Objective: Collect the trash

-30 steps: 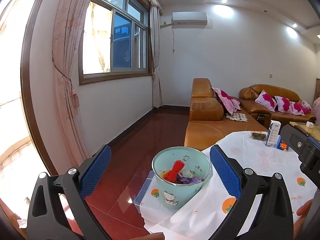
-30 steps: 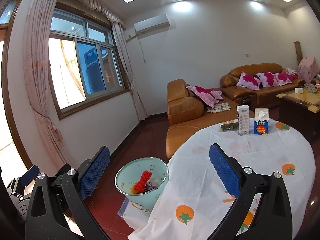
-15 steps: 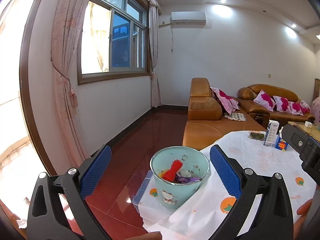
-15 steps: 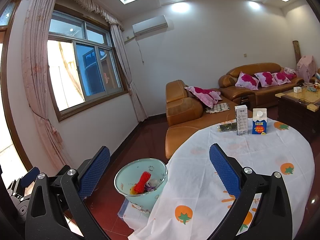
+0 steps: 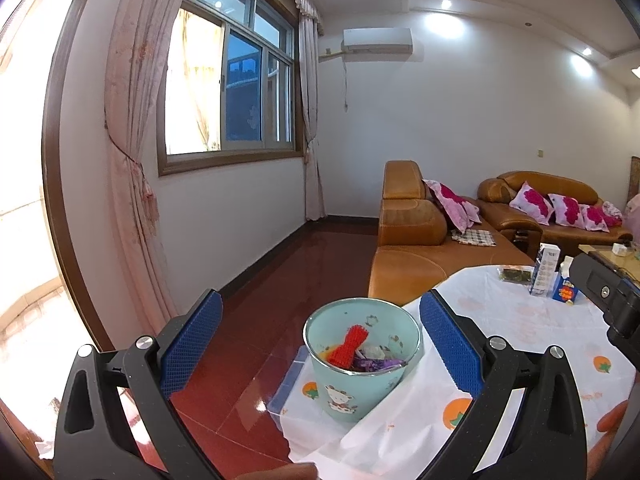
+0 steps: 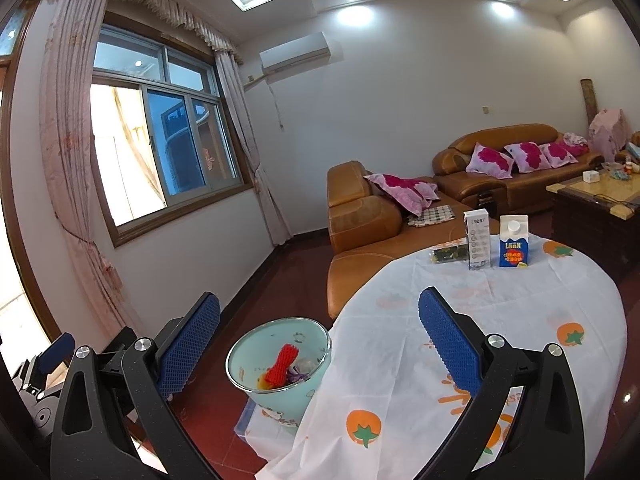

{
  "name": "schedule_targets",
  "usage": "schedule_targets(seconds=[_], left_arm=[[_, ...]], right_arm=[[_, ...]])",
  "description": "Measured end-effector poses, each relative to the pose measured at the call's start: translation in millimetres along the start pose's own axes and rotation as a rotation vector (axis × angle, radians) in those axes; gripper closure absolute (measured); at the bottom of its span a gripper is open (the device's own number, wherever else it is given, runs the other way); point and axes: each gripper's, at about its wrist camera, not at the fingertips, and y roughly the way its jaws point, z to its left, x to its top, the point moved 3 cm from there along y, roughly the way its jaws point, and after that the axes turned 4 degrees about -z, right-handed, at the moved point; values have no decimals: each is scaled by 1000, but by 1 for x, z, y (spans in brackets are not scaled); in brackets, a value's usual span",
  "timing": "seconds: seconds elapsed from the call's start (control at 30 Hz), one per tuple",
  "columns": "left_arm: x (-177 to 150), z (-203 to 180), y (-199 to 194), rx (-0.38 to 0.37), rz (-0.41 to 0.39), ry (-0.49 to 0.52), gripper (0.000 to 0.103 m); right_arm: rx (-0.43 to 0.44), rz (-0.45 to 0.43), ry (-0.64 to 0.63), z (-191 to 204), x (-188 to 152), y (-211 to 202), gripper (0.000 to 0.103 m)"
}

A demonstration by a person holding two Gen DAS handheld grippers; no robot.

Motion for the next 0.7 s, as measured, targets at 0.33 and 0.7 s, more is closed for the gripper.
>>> schedule_targets(seconds=[0.33,0.7], left_arm=[[-2,0,1,-51,18,-18,6],[-2,-3,2,-28,23,-1,6]], right_arm=[[-10,8,4,-4,-1,-1,5],[-12,21,8,-5,-4,2,5]])
